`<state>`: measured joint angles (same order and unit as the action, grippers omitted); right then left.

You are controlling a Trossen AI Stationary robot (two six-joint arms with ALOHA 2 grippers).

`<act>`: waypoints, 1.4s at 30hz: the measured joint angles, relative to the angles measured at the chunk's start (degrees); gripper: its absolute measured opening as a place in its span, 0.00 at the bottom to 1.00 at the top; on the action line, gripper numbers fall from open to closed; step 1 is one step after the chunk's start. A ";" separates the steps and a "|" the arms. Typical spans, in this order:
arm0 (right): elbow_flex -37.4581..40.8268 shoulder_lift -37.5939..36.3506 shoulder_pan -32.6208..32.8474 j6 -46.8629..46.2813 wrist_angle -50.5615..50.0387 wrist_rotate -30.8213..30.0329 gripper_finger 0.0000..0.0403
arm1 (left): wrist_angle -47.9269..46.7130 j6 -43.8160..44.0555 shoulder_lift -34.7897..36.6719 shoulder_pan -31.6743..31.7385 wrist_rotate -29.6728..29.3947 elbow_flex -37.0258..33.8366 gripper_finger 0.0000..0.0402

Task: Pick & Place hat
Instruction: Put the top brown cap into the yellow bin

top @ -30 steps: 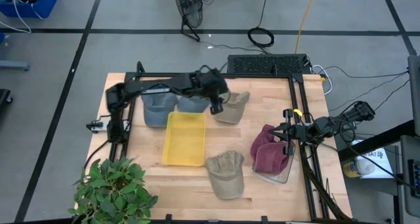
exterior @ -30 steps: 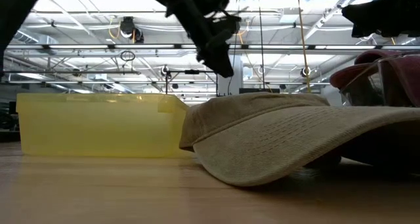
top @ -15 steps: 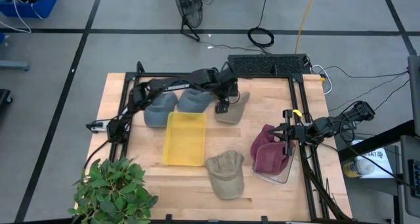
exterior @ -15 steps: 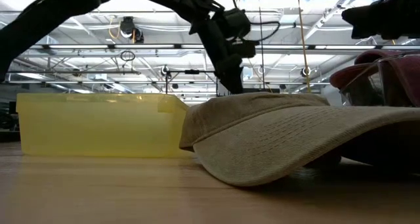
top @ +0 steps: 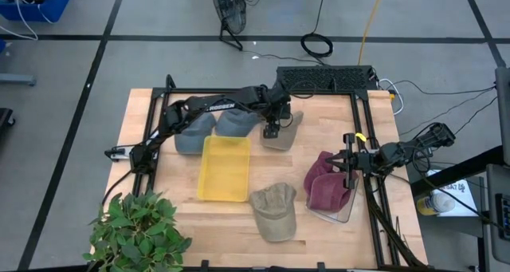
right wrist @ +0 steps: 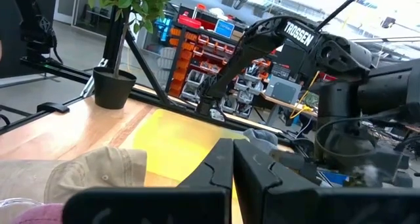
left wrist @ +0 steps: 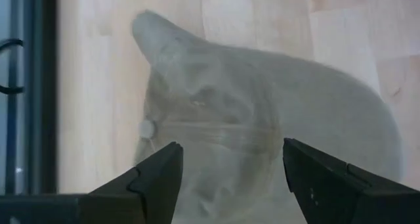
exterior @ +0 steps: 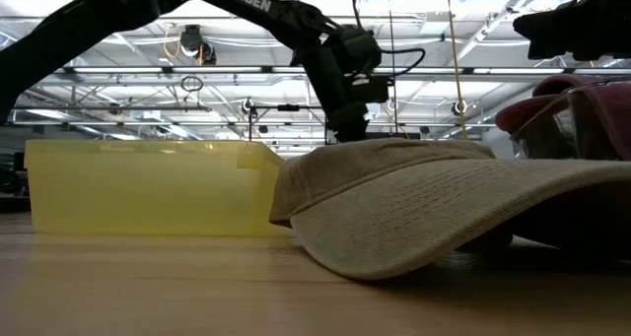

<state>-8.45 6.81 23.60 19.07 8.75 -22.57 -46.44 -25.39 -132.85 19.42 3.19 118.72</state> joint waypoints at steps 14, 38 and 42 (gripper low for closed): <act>0.00 0.00 0.01 -0.35 -0.02 0.03 0.00 | -1.32 -0.08 -2.05 -0.04 0.13 -0.13 0.62; 0.00 0.00 0.02 -0.70 0.01 0.09 0.00 | -1.35 -2.33 -1.76 -0.79 -3.44 -0.11 0.01; 0.00 0.01 0.00 -0.63 0.01 0.09 0.00 | -1.50 -1.95 0.41 -1.69 -4.78 -0.20 0.01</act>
<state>-8.45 6.82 23.60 18.44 8.75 -22.48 -47.94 -27.33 -132.44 17.72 -1.59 118.51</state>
